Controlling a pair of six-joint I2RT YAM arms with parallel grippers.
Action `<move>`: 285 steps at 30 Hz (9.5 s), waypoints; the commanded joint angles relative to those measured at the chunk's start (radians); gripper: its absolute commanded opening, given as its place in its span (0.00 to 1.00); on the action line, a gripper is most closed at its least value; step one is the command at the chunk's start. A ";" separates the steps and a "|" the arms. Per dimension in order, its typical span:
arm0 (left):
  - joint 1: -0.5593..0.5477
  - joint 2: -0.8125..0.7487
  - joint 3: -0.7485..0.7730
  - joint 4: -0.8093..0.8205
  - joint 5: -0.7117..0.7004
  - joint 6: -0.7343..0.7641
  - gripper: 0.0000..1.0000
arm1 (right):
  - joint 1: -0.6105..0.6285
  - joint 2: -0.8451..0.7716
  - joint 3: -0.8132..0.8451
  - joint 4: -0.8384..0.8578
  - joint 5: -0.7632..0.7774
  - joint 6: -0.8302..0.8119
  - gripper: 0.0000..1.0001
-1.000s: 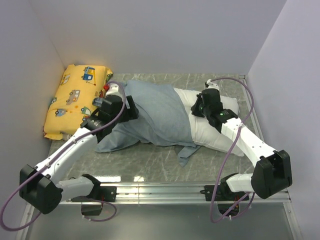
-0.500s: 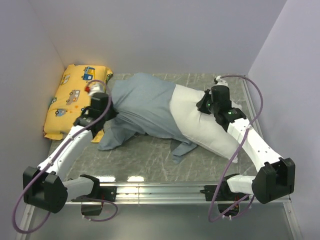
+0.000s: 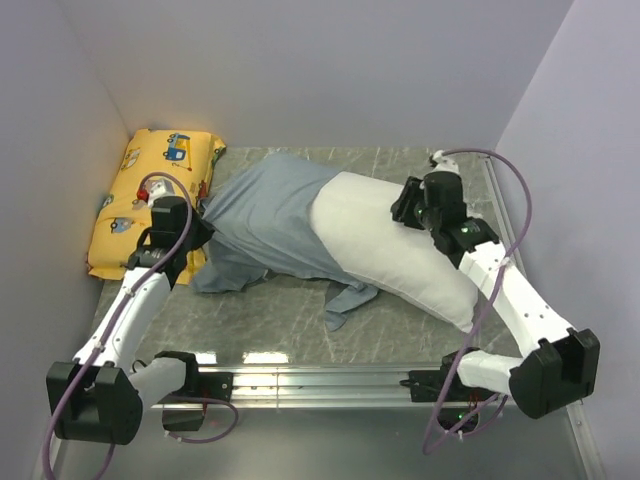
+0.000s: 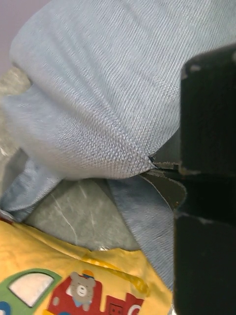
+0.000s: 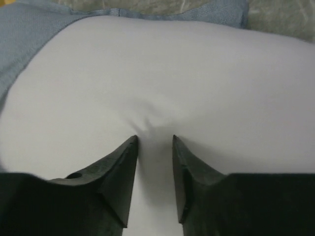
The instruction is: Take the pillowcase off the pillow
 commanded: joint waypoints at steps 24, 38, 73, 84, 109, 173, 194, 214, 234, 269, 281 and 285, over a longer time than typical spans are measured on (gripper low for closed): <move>-0.194 -0.005 -0.081 0.095 -0.171 0.000 0.00 | 0.741 0.138 -0.184 -0.147 0.793 0.061 0.72; -0.281 -0.177 0.279 -0.113 -0.250 0.116 0.01 | 0.690 -0.201 0.351 -0.354 0.547 -0.135 0.00; -0.635 0.148 0.218 0.074 -0.094 0.179 0.83 | 0.168 0.345 0.104 0.063 0.181 -0.096 0.00; -0.625 0.177 0.248 -0.024 -0.414 0.073 0.02 | 0.125 0.313 0.127 0.029 0.229 -0.103 0.00; -0.043 0.122 0.185 0.089 0.113 0.093 0.36 | 0.042 0.149 0.106 -0.001 0.206 -0.119 0.37; -0.258 0.294 0.052 0.167 -0.201 -0.072 0.00 | 0.495 0.411 0.229 -0.126 0.389 -0.183 0.00; -0.143 0.395 0.041 0.223 -0.184 -0.082 0.01 | 0.246 -0.123 0.176 -0.084 0.215 -0.119 0.00; -0.041 0.331 0.057 0.216 -0.132 -0.106 0.01 | 0.130 -0.155 0.408 -0.107 0.074 -0.079 0.00; 0.076 0.320 0.117 0.279 0.085 -0.079 0.23 | 0.094 -0.199 0.439 -0.123 0.065 -0.077 0.00; -0.626 0.067 -0.006 0.415 -0.099 0.030 0.99 | 0.163 -0.046 0.276 0.039 0.169 -0.030 0.00; -0.617 0.212 0.009 0.304 -0.475 -0.101 0.01 | 0.180 -0.097 0.264 0.017 0.174 -0.051 0.00; -0.538 0.197 -0.049 0.299 -0.468 -0.140 0.01 | 0.180 -0.115 0.285 0.002 0.158 -0.057 0.00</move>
